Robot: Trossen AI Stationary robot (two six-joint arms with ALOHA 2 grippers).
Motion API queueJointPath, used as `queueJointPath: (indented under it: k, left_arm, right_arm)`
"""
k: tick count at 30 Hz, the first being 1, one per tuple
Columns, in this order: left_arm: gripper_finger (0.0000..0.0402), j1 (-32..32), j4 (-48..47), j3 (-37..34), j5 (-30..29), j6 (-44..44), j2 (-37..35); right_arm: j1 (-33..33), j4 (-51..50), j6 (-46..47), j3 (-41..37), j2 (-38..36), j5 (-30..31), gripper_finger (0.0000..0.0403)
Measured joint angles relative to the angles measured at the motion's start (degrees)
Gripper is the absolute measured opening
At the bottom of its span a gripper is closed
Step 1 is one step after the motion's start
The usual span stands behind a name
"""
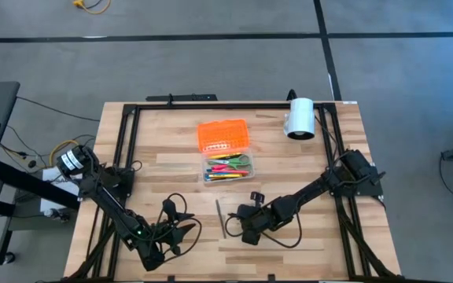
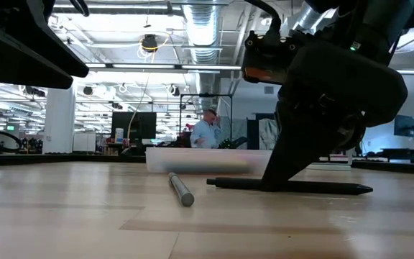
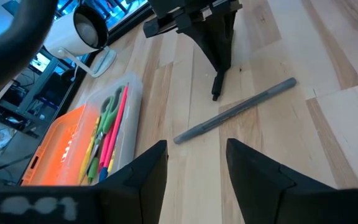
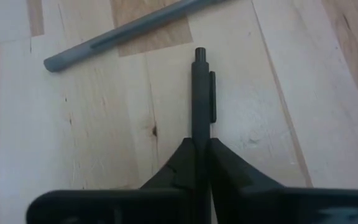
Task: Pick & place school supplies into a supply box
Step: Put the black pen into the supply box
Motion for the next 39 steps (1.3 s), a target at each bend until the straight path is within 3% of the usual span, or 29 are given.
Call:
queueJointPath:
  k: [20, 32, 39]
  left_arm:
    - [0.0157, 0.0, 0.0, 0.0, 0.0, 0.0, 0.0]
    - [0.0157, 0.0, 0.0, 0.0, 0.0, 0.0, 0.0]
    - [0.0157, 0.0, 0.0, 0.0, 0.1, 0.0, 0.0]
  right_arm:
    - [0.0, 0.2, 3.1, 0.0, 0.0, -0.4, 0.0049]
    - [-0.2, -0.4, 3.5, 0.1, -0.2, -3.8, 0.0018]
    - [-0.2, -1.0, 3.5, 0.5, -0.2, -3.9, 0.0021]
